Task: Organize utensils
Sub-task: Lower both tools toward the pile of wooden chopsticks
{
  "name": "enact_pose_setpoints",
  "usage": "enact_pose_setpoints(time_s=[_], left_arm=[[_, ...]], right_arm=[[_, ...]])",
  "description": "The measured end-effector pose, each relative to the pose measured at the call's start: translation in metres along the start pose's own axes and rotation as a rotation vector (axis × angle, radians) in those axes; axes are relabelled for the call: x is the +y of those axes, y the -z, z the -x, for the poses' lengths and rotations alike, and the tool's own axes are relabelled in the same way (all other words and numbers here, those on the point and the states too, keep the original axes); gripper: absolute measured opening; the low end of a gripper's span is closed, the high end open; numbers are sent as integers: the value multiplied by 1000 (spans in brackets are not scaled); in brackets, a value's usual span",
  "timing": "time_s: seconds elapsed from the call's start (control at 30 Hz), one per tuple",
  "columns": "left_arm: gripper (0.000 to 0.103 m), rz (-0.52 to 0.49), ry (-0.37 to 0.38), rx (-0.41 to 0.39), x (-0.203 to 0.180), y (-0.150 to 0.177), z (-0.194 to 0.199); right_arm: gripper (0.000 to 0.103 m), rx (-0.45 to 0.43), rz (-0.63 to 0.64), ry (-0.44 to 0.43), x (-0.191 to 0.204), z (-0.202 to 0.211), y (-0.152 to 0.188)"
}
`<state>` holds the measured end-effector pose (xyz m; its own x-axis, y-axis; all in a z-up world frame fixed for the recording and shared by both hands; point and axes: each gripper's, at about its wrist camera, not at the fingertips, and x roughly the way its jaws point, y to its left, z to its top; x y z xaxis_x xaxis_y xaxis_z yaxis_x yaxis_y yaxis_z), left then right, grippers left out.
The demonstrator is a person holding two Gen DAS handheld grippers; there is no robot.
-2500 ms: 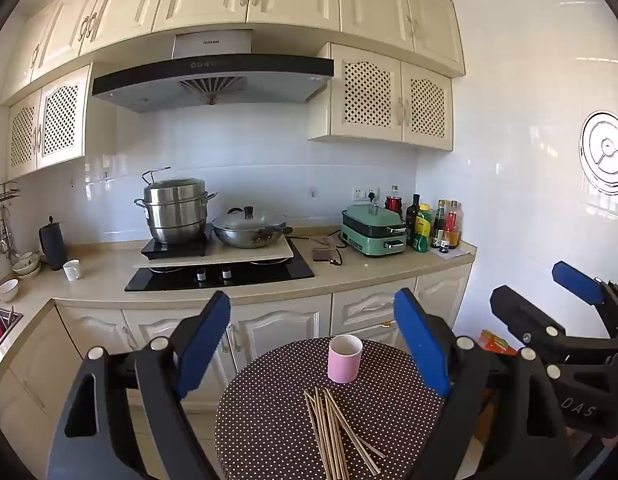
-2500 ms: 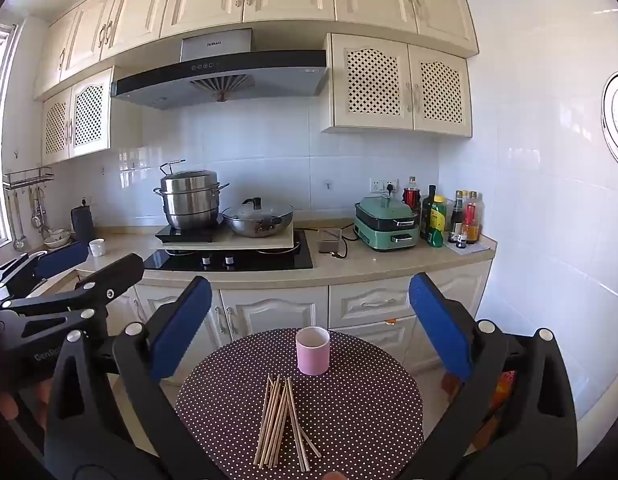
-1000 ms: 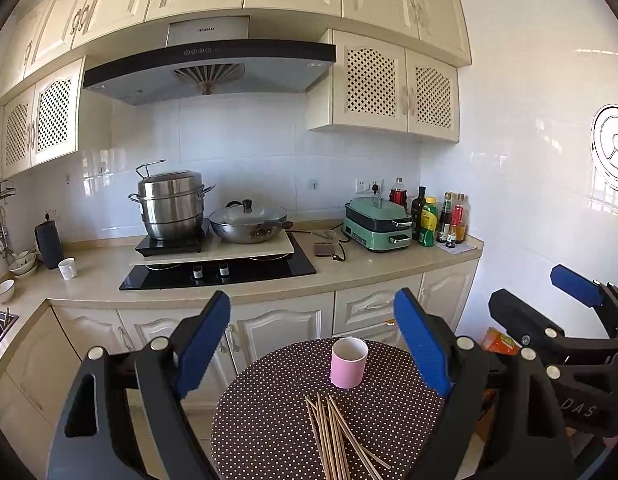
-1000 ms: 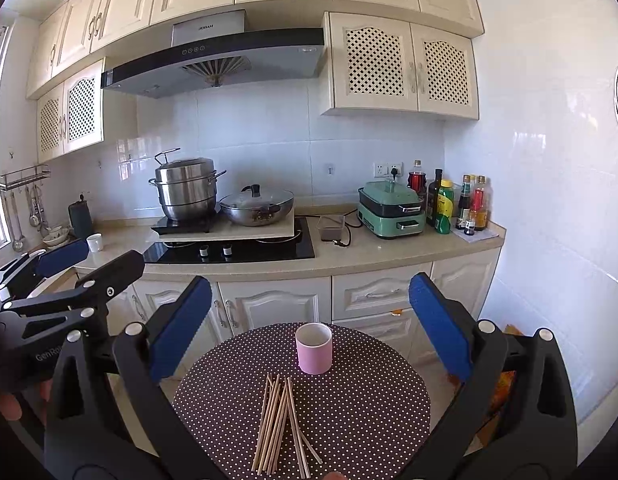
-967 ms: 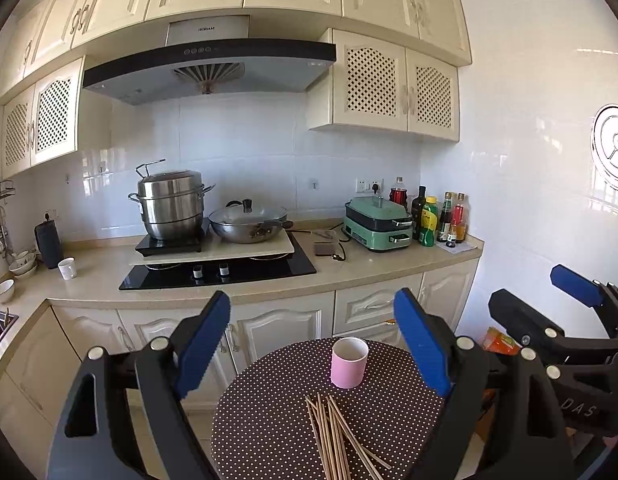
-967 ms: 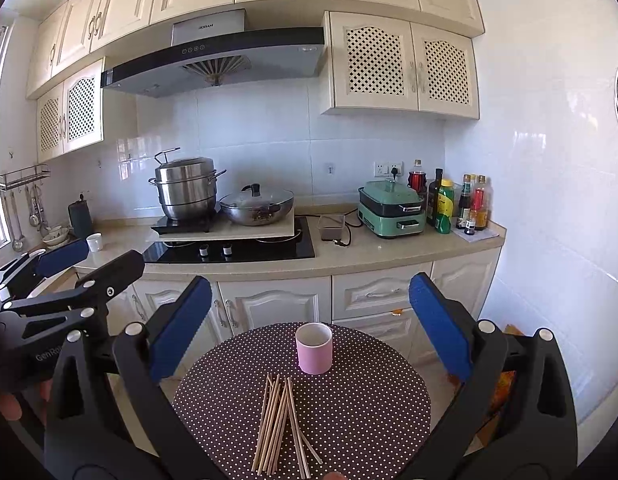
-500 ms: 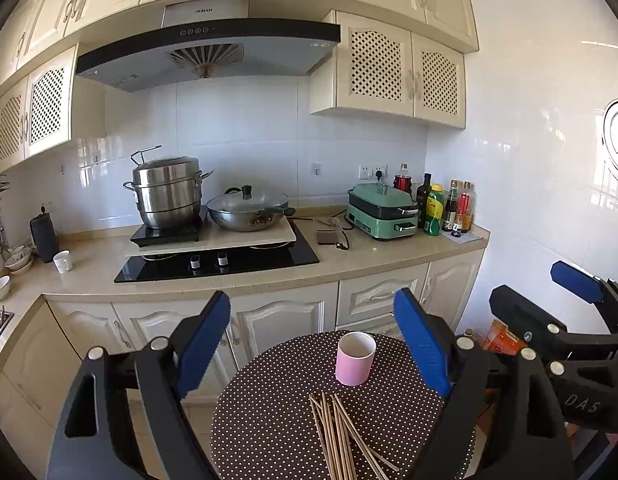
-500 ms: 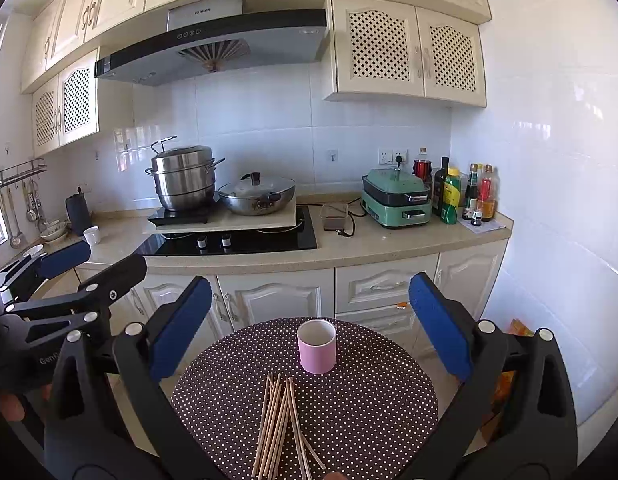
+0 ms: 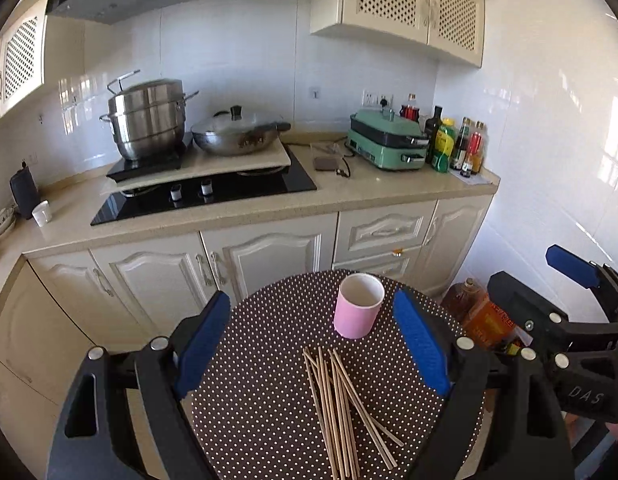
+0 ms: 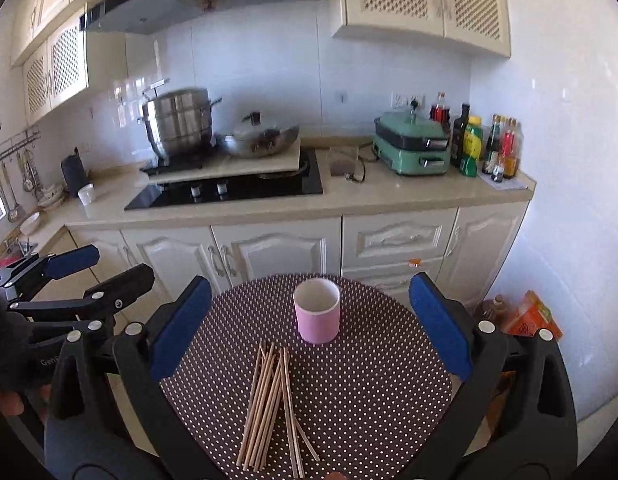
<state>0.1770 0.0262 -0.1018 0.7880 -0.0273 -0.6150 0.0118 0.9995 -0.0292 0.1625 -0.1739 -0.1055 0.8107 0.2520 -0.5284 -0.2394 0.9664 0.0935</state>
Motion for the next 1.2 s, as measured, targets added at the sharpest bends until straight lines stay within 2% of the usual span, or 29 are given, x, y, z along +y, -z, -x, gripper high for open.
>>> enact_pose_setpoints(time_s=[0.2,0.33,0.4,0.47,0.57,0.7,0.8,1.2], left_arm=[[82,6,-2,208,2,27,-77],[82,37,14,360,4,59,-130],[82,46,15,425,5,75,-152],[80,52,21,483,6,92,-172],[64,59,26,581,6,115,-196],[54,62,34,678,10,146,-229],[54,56,35,730,11,160,-243],[54,-51,8,801,12,194,-293]], right_arm=[[97,178,15,-34,-15,-69,29],[97,299,-12,-65,-29,-110,54],[94,368,-15,-82,-36,-130,67],[83,431,-24,-100,-41,-148,80],[72,512,-27,-119,-46,-171,100],[57,606,-37,-148,-46,-192,127],[57,655,-49,-153,-45,-203,143],[50,745,-57,-175,-33,-235,174]])
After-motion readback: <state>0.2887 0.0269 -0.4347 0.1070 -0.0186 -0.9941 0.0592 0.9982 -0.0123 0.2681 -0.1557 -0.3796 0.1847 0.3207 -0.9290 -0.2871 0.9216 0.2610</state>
